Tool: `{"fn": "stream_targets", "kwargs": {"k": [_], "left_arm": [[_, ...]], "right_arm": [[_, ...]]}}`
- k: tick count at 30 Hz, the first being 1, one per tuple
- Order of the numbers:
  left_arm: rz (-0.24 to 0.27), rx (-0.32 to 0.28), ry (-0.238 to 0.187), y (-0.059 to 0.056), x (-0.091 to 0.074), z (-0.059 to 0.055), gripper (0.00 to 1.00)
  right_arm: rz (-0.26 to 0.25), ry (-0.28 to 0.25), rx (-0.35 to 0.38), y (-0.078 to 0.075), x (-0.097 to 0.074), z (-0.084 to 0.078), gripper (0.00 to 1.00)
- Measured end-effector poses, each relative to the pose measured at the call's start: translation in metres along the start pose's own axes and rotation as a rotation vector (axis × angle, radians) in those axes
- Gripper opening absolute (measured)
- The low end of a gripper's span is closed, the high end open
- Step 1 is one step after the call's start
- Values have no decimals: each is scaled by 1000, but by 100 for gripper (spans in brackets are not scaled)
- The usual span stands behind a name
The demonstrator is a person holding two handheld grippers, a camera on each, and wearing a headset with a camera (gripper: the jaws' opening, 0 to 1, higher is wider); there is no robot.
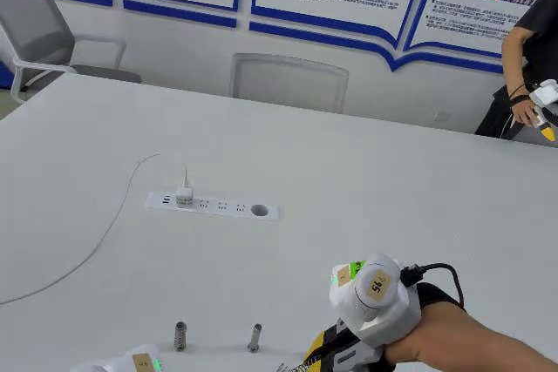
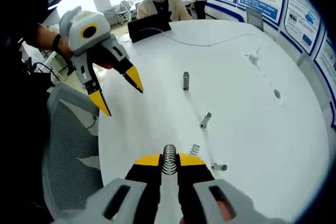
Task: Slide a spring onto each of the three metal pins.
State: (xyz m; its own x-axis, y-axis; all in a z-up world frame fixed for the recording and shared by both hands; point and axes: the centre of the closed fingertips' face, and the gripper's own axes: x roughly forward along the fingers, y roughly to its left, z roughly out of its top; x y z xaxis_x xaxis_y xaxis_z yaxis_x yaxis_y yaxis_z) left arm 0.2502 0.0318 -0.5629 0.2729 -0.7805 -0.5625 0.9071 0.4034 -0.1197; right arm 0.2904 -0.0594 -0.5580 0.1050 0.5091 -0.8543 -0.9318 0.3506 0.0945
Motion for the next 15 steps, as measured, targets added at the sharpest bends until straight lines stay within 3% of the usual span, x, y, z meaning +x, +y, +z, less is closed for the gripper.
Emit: {"fn": "stream_targets", "kwargs": {"k": [6, 15], "left_arm": [[24, -28, 3, 7, -2, -6, 48], [70, -67, 2, 21, -8, -13, 52]], "right_arm": [[14, 21, -15, -5, 4, 3, 12], [0, 35, -11, -25, 9, 9, 12]]}}
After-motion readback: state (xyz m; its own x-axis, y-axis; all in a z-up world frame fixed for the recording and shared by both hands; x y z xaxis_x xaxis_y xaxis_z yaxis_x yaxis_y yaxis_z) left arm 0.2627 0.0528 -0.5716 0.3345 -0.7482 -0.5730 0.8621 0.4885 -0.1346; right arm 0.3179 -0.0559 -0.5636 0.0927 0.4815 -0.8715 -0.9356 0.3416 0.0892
